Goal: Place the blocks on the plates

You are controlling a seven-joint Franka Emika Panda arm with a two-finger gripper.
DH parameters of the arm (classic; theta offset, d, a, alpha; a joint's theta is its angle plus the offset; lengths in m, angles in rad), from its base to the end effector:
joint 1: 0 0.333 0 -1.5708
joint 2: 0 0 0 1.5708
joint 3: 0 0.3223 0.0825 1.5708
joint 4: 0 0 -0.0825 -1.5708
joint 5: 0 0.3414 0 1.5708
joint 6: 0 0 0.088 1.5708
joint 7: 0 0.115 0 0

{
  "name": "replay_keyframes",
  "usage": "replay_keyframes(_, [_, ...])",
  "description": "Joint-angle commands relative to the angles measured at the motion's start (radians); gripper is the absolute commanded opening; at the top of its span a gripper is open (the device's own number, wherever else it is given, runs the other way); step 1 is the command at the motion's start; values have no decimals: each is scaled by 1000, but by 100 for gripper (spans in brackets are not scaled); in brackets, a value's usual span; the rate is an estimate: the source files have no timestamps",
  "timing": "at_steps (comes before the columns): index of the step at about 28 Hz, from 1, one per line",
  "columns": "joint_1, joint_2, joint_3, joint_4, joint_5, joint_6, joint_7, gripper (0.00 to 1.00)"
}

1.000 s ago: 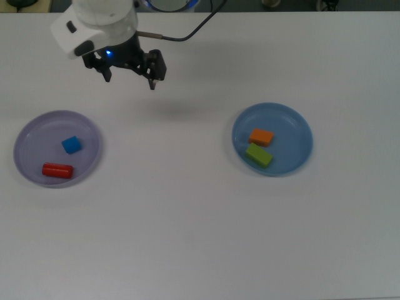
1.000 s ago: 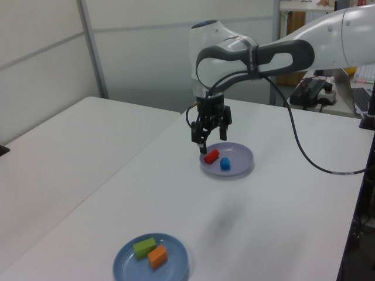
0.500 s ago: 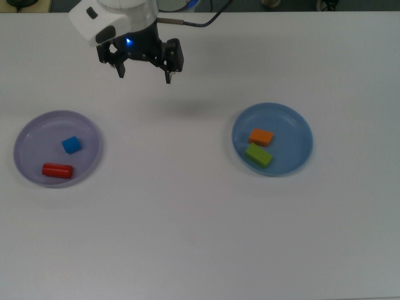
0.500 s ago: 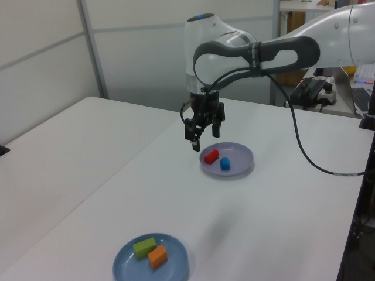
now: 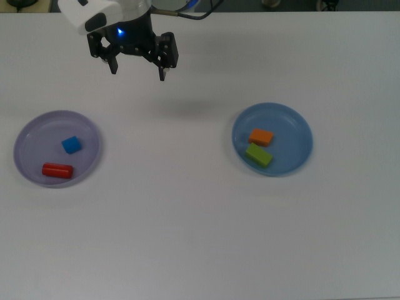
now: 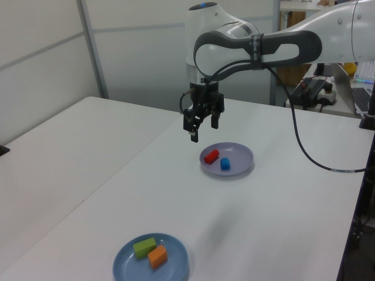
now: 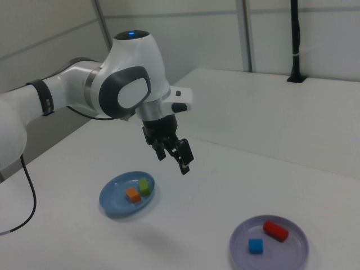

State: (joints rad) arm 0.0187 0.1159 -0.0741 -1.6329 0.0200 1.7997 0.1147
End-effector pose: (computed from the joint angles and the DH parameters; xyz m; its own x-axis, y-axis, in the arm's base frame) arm 0.5629 -0.0272 0.5541 0.9837 -0.1728 0.0496 -0.1721 -0.9849 -0.0169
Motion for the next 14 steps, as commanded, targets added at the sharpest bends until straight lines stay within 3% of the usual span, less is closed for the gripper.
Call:
replay_keyframes(1, [24,-1,-27,22,9,-31,-43,100])
replay_keyframes(14, [24,41,-26,33,0,-26,-86,100])
